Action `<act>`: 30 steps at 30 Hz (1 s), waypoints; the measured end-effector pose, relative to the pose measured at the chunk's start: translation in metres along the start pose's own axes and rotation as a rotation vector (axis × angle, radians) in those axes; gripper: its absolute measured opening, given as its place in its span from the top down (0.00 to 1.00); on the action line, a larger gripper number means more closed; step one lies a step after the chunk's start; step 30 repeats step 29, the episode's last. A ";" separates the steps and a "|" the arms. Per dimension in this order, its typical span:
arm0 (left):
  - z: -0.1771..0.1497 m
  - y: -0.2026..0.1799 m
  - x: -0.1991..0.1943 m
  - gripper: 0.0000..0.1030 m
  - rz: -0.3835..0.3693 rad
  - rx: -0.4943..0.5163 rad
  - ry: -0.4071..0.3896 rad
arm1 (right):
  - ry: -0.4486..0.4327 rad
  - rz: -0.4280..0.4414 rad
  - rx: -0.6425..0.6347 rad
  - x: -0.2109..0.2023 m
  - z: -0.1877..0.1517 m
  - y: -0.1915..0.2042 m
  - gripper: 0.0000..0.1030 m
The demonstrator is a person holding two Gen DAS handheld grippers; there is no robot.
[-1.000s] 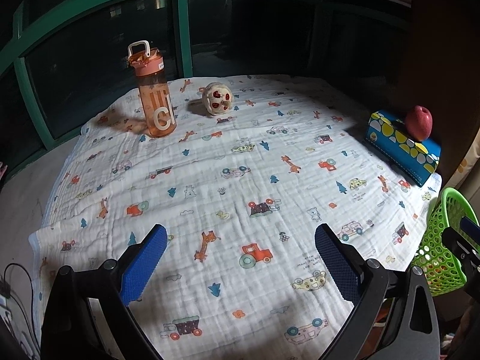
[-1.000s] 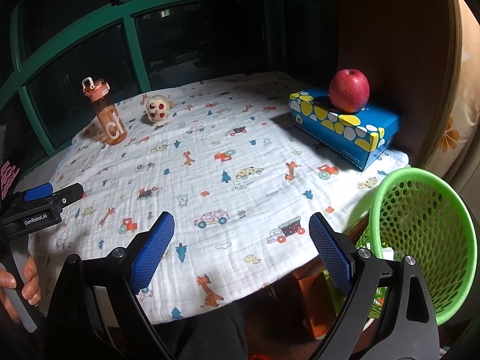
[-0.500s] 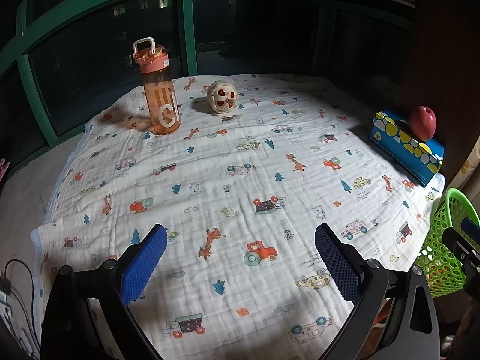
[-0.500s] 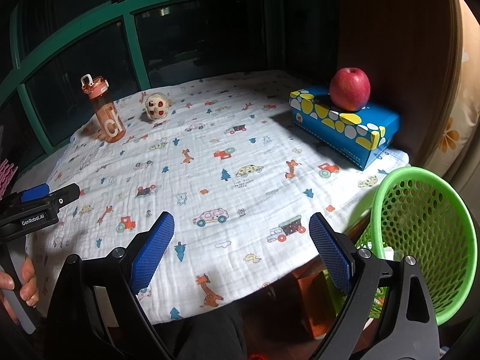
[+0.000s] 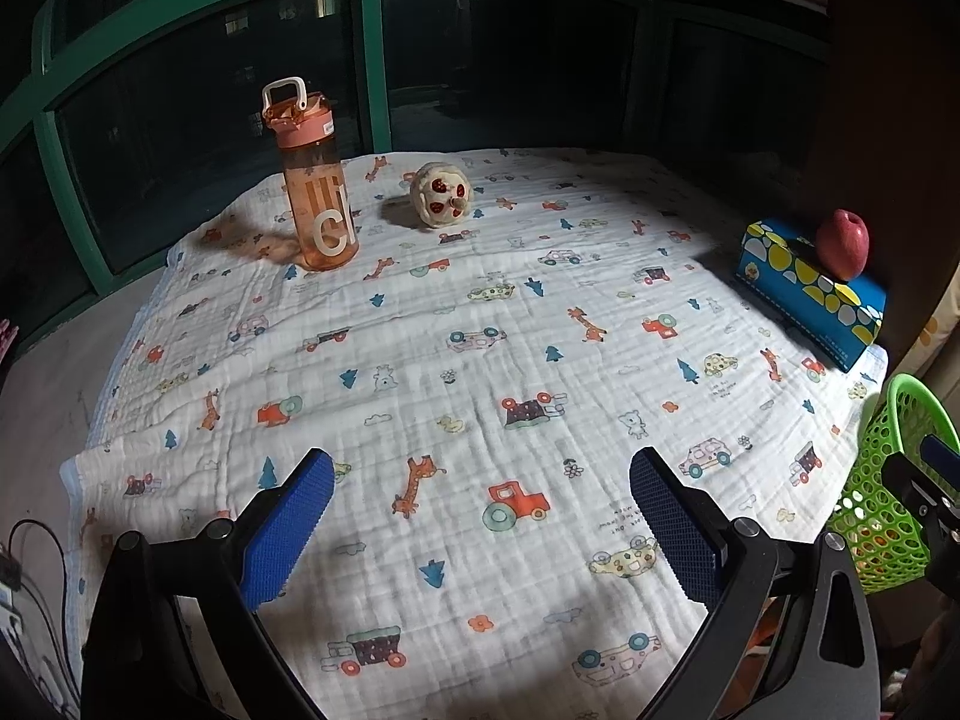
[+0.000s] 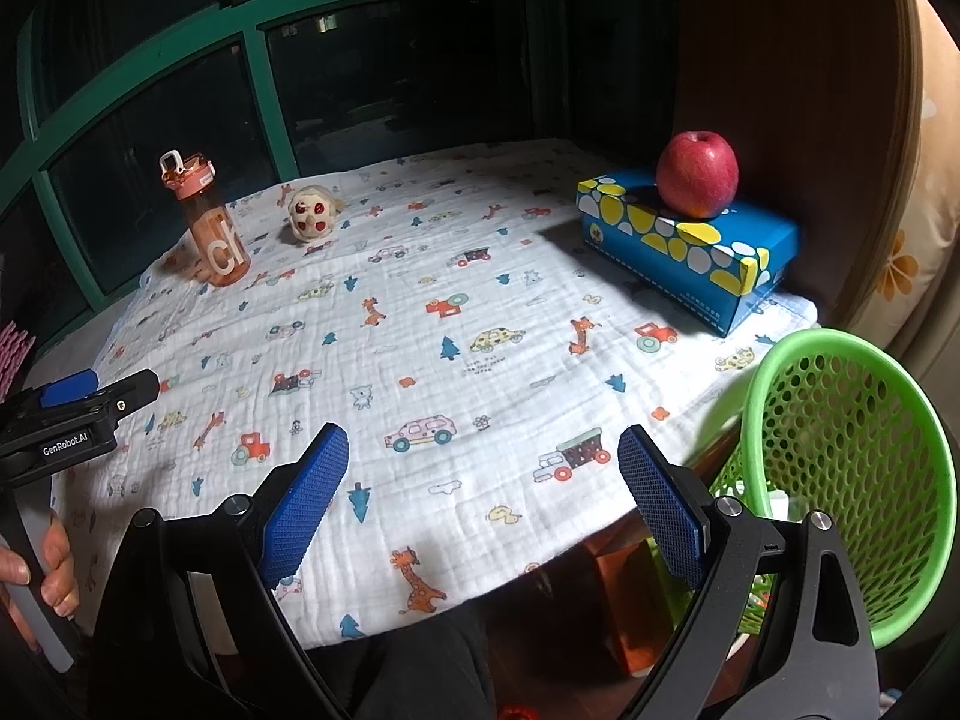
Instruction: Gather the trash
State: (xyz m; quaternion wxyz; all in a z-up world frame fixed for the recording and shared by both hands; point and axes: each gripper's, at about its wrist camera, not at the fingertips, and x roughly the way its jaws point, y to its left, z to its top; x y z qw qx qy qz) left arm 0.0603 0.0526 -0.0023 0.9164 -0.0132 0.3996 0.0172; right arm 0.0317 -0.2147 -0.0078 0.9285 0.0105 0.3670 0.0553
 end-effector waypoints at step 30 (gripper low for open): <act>-0.002 -0.012 0.002 0.07 -0.031 0.036 -0.002 | 0.017 0.002 0.059 0.005 -0.002 -0.008 0.12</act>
